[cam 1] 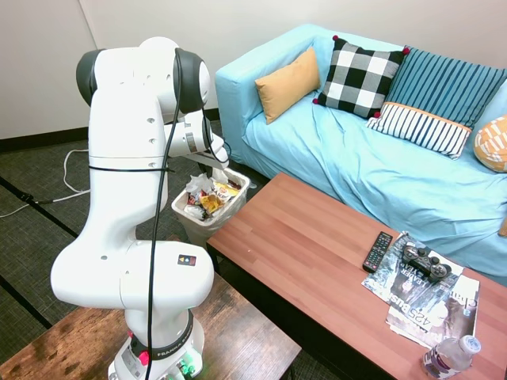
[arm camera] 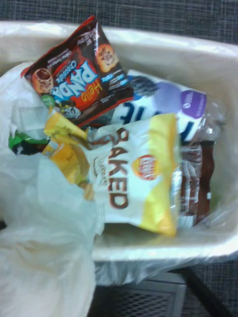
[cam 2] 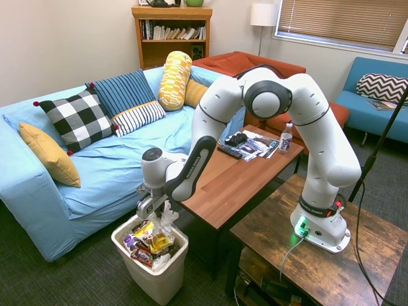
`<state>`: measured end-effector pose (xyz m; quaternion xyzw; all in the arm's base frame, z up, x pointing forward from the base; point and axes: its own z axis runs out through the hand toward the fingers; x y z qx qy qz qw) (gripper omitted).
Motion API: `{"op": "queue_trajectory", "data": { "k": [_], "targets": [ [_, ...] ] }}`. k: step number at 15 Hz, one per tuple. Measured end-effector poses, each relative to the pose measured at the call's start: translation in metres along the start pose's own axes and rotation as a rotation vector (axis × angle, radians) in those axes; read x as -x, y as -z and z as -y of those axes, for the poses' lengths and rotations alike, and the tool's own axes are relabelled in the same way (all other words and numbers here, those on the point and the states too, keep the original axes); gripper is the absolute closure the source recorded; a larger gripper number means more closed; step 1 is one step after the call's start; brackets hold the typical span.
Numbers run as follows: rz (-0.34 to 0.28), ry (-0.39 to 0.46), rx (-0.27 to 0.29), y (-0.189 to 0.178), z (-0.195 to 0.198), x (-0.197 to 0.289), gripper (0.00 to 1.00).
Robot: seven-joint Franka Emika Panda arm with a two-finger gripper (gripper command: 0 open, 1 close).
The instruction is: Throw the tissue in the trash bin
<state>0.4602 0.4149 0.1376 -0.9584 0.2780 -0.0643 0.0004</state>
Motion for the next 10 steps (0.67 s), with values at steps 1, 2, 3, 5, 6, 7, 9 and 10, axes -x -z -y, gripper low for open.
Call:
{"op": "queue_trajectory", "data": {
  "k": [1,2,3,5,6,7,9,10],
  "targets": [
    [-0.009,0.002,0.01,-0.011,0.009,-0.002,0.0],
    [-0.011,0.001,0.023,-0.024,0.015,-0.003,0.0],
    [-0.01,0.002,0.031,-0.035,0.018,-0.002,0.0],
    [-0.007,0.005,0.034,-0.047,0.023,0.001,0.0],
    [-0.008,0.006,0.03,-0.046,0.025,0.002,0.0],
    [-0.009,0.009,0.027,-0.044,0.028,0.004,0.0],
    [-0.009,0.012,0.031,-0.041,0.032,0.007,0.0],
    [-0.01,0.014,0.036,-0.042,0.032,0.009,0.0]
  ]
}}
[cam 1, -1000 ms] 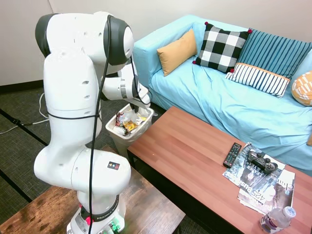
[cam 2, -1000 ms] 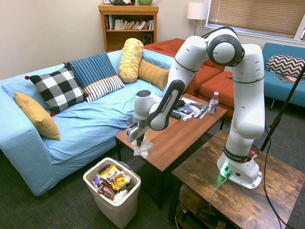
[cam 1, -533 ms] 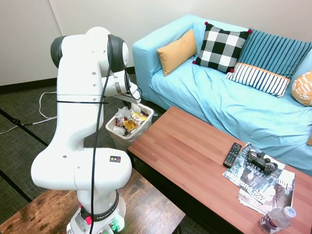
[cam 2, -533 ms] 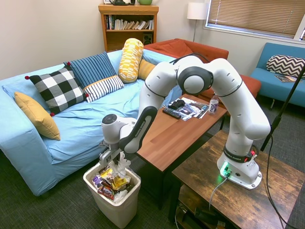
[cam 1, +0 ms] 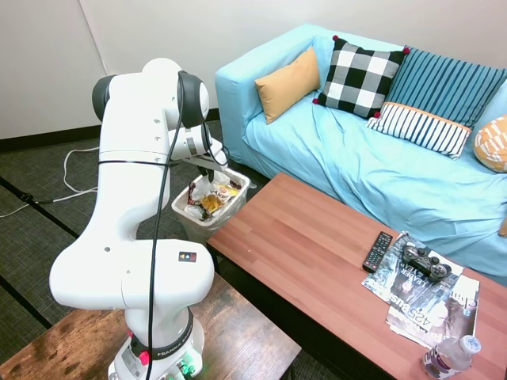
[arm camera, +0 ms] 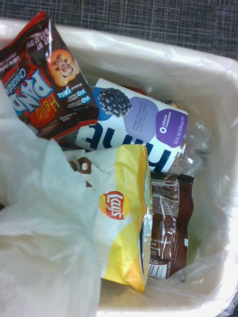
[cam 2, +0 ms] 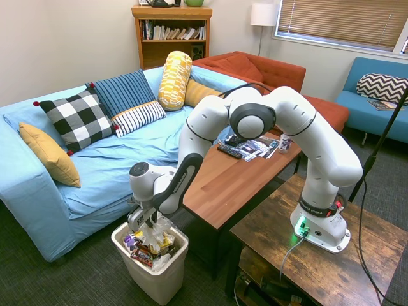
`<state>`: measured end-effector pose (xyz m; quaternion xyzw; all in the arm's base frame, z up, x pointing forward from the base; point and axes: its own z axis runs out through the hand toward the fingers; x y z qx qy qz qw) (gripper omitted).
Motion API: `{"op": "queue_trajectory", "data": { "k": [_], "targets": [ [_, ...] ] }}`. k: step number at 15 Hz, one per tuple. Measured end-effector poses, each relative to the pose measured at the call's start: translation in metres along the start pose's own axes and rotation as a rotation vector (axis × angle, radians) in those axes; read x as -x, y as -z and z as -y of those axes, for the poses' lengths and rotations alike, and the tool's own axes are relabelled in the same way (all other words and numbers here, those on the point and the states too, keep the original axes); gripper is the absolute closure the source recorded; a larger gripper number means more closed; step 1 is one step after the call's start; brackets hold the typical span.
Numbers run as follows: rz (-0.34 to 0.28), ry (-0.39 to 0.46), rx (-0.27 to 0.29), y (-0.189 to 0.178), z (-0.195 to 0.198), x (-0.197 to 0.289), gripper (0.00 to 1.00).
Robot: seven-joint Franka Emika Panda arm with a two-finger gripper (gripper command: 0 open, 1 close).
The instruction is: Throw the tissue in the trash bin
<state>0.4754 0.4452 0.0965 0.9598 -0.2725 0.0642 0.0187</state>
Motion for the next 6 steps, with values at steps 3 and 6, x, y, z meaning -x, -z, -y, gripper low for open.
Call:
{"op": "queue_trajectory", "data": {
  "k": [3,6],
  "targets": [
    [-0.002,0.0,0.002,-0.0001,0.0,0.0004,0.0],
    [-0.006,-0.005,0.0,0.0024,0.0016,0.0018,0.0]
  ]
}}
